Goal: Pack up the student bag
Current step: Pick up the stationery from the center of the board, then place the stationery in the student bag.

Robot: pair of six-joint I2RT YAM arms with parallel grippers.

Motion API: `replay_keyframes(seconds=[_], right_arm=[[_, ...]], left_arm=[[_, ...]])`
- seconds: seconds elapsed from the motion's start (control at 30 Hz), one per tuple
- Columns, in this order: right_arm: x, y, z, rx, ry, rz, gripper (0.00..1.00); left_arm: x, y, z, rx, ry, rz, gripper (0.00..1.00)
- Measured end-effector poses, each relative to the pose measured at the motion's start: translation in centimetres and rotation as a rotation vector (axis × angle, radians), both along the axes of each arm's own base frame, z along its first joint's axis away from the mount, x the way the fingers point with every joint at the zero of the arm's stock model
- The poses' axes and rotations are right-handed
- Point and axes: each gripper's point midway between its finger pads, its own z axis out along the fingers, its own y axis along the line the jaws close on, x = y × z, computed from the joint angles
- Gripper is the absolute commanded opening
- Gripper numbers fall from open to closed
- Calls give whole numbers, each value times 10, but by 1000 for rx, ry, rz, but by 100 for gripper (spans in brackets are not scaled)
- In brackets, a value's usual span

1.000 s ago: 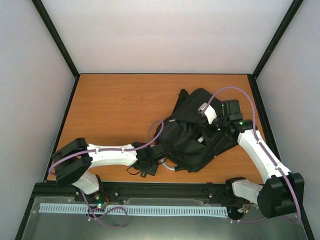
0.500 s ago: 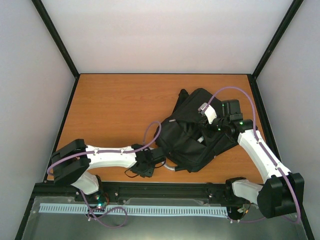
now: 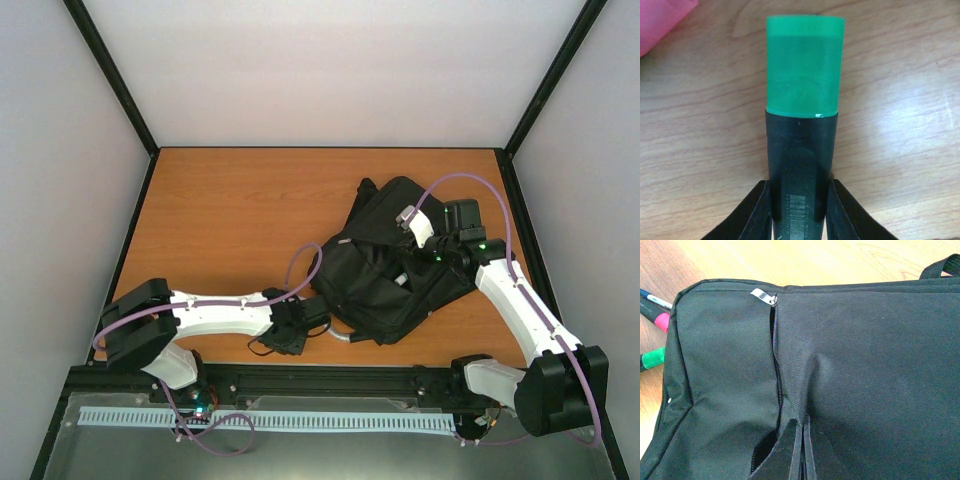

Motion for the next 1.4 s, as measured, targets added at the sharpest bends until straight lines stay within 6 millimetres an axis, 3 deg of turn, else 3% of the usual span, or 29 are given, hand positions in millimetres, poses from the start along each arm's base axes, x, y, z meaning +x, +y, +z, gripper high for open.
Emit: replay_keyframes(seconds=[0.13, 0.23, 0.47, 0.6, 0.7, 1.0, 1.13, 1.4], right_arm=[[0, 0, 0, 0, 0, 0, 3], [0, 0, 0, 0, 0, 0, 3], [0, 0, 0, 2, 0, 1, 3], [0, 0, 0, 3, 1, 1, 3], [0, 0, 0, 4, 0, 2, 3], [0, 1, -1, 8, 6, 4, 3], [0, 1, -2, 10, 11, 5, 3], [0, 1, -3, 11, 16, 6, 3]], left_arm=[[1, 0, 10, 13, -2, -15, 15], [8, -13, 33, -47, -35, -30, 15], [31, -68, 113, -274, -156, -122, 16], [42, -94, 133, -314, -194, -186, 16], [51, -118, 134, -319, -210, -235, 15], [80, -167, 105, -290, -245, -389, 14], [93, -189, 107, -320, -274, -440, 13], [113, -216, 101, -346, -300, -502, 13]])
